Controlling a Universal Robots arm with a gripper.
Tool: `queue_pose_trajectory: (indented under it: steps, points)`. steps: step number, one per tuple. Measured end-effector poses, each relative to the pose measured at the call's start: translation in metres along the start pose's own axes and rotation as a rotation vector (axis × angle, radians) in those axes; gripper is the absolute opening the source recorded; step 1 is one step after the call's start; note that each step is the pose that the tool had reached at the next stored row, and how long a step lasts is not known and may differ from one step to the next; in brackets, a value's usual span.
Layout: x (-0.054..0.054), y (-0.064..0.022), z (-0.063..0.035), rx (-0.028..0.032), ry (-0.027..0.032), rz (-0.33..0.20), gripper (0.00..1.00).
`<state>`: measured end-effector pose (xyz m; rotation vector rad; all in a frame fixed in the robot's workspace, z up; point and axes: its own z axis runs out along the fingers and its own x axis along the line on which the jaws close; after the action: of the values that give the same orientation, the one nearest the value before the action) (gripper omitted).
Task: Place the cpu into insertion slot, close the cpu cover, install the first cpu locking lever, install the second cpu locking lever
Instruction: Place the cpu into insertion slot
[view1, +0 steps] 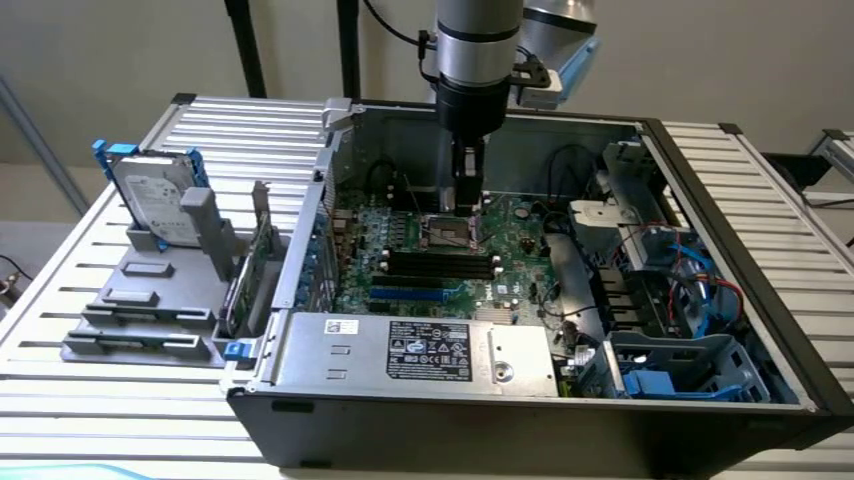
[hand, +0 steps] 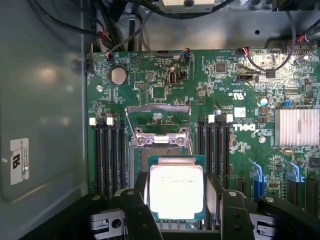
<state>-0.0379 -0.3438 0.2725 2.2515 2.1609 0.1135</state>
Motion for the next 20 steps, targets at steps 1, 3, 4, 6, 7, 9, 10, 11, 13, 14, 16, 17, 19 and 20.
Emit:
queue_pose_trajectory:
  steps: [1, 3, 4, 6, 7, 9, 10, 11, 13, 14, 16, 17, 19, 20]
  points:
    - [-0.001, 0.0000, 0.0005, 0.0016, 0.0020, 0.000, 0.55]
    - [-0.003, 0.0000, 0.0016, 0.0048, 0.0064, 0.000, 0.55]
    - [-0.003, 0.0000, 0.0025, 0.0058, 0.0085, -0.001, 0.55]
    - [-0.003, -0.0002, 0.0046, 0.0065, 0.0107, -0.004, 0.55]
    - [-0.003, -0.0003, 0.0057, 0.0067, 0.0117, -0.006, 0.55]
    - [-0.003, -0.0004, 0.0082, 0.0070, 0.0137, -0.010, 0.55]
    - [-0.003, -0.0005, 0.0097, 0.0070, 0.0144, -0.011, 0.55]
    - [-0.004, -0.0007, 0.0112, 0.0072, 0.0148, -0.012, 0.55]
    - [-0.004, -0.0014, 0.0145, 0.0072, 0.0153, -0.013, 0.55]
    - [-0.004, -0.0019, 0.0161, 0.0072, 0.0157, -0.014, 0.55]
    - [-0.003, -0.0028, 0.0190, 0.0073, 0.0171, -0.014, 0.55]
    - [-0.003, -0.0033, 0.0204, 0.0073, 0.0184, -0.014, 0.55]
    - [-0.002, -0.0044, 0.0229, 0.0074, 0.0211, -0.013, 0.55]
    - [-0.002, -0.0052, 0.0242, 0.0074, 0.0224, -0.013, 0.55]
